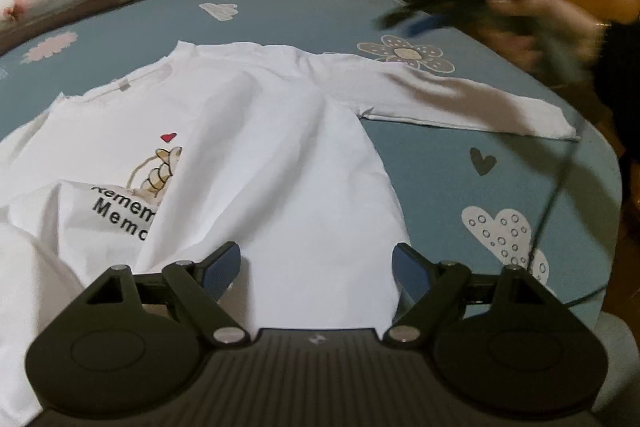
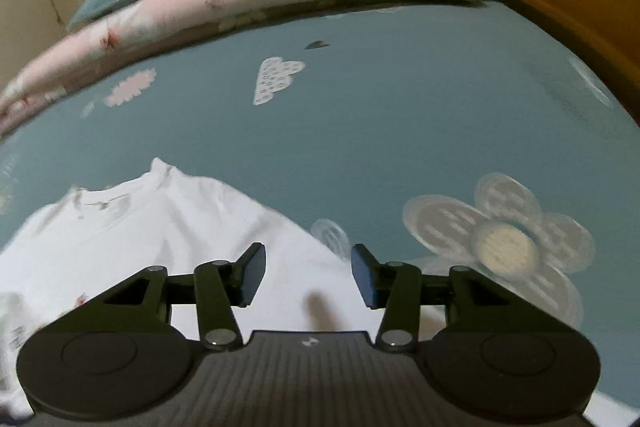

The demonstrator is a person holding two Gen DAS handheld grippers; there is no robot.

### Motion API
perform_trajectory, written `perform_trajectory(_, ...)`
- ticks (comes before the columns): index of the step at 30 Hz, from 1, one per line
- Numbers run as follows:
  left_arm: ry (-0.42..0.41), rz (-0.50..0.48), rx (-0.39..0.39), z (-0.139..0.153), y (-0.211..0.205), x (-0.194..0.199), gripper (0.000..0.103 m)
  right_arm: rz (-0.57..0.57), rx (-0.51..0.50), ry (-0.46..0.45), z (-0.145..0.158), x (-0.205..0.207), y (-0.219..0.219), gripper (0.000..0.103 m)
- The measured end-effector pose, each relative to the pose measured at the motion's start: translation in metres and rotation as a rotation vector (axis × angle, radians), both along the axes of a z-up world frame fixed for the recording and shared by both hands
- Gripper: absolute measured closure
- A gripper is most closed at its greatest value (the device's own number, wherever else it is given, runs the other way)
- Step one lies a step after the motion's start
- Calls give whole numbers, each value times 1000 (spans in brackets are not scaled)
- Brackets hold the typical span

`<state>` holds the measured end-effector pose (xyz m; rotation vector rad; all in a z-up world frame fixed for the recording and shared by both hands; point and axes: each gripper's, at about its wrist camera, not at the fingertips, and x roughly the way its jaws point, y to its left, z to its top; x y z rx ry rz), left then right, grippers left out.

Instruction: Fold clothes

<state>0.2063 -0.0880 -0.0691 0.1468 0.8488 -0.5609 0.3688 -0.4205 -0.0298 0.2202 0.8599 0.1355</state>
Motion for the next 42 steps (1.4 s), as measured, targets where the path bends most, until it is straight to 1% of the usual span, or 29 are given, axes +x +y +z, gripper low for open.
perform_trajectory(2, -19, 0, 12, 2, -2, -7, 20, -40, -11, -1, 17, -34, -25, 48)
perform_trajectory(5, -17, -4, 5, 5, -3, -14, 20, -109, -41, -19, 39, -88, -59, 47)
perform_trajectory(7, -15, -8, 5, 6, -5, -18, 20, -180, -46, -37, 48, -121, -81, 41)
perform_trajectory(10, -15, -12, 7, 6, -8, -21, 20, -284, -30, -28, 38, -148, -109, 40)
perform_trajectory(13, -9, -15, 9, 4, -12, -22, 20, -365, -23, -2, 14, -167, -128, 40)
perform_trajectory(15, -9, -14, 18, 2, -15, -22, 20, -407, -39, 14, -3, -171, -134, 40)
perform_trajectory(18, -22, -13, 37, 1, -18, -23, 20, -448, -100, 32, -28, -169, -132, 40)
perform_trajectory(21, -26, -14, 40, -1, -19, -21, 20, -475, -120, 45, -48, -161, -129, 40)
perform_trajectory(23, -29, -16, 37, -1, -20, -19, 20, -495, -164, 42, -60, -152, -129, 40)
perform_trajectory(24, -29, -18, 38, -2, -21, -19, 20, -505, -187, 39, -66, -148, -129, 36)
perform_trajectory(26, -28, -23, 37, -2, -21, -18, 20, -508, -247, 31, -70, -135, -129, 32)
perform_trajectory(29, -21, -21, 40, -4, -21, -17, 20, -524, -267, 39, -70, -120, -137, 32)
perform_trajectory(32, -20, -15, 42, -3, -20, -19, 20, -547, -275, 57, -62, -115, -142, 32)
perform_trajectory(34, -25, -20, 39, -1, -20, -22, 20, -524, -247, 32, -51, -124, -132, 32)
perform_trajectory(37, -26, -17, 37, 2, -20, -25, 20, -457, -243, 7, -45, -145, -111, 30)
perform_trajectory(40, -9, -7, 21, 4, -20, -29, 20, -422, -239, 64, -60, -165, -102, 30)
perform_trajectory(42, -4, 4, 19, 7, -19, -36, 20, -407, -229, 85, -68, -178, -102, 30)
